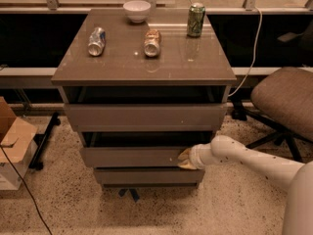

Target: Close middle drawer

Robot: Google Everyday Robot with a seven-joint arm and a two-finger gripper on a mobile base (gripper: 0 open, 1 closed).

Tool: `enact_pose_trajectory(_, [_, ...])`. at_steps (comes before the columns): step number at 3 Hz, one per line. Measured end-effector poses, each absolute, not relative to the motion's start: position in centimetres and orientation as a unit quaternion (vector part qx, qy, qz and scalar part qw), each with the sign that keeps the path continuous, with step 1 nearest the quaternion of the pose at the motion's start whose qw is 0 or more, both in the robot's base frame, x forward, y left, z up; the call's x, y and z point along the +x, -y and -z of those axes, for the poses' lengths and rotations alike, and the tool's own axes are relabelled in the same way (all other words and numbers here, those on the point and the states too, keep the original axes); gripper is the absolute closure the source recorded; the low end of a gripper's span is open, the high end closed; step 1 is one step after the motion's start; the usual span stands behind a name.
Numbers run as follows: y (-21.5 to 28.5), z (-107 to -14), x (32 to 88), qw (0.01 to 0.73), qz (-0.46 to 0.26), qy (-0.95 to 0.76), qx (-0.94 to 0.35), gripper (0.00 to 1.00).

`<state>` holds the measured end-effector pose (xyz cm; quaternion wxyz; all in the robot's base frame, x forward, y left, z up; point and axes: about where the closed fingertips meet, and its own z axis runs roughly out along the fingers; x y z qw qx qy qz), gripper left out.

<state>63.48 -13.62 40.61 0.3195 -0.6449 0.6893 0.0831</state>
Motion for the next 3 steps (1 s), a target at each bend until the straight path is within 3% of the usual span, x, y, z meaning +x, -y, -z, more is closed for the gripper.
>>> enact_pose_trajectory(1, [13.44,-40.46,63.4,0.319,-0.085,-0.689,-0.645,0.04])
enact_pose_trajectory(3, [13.34,-40.39,63.24,0.319,-0.086,-0.689,-0.646,0.0])
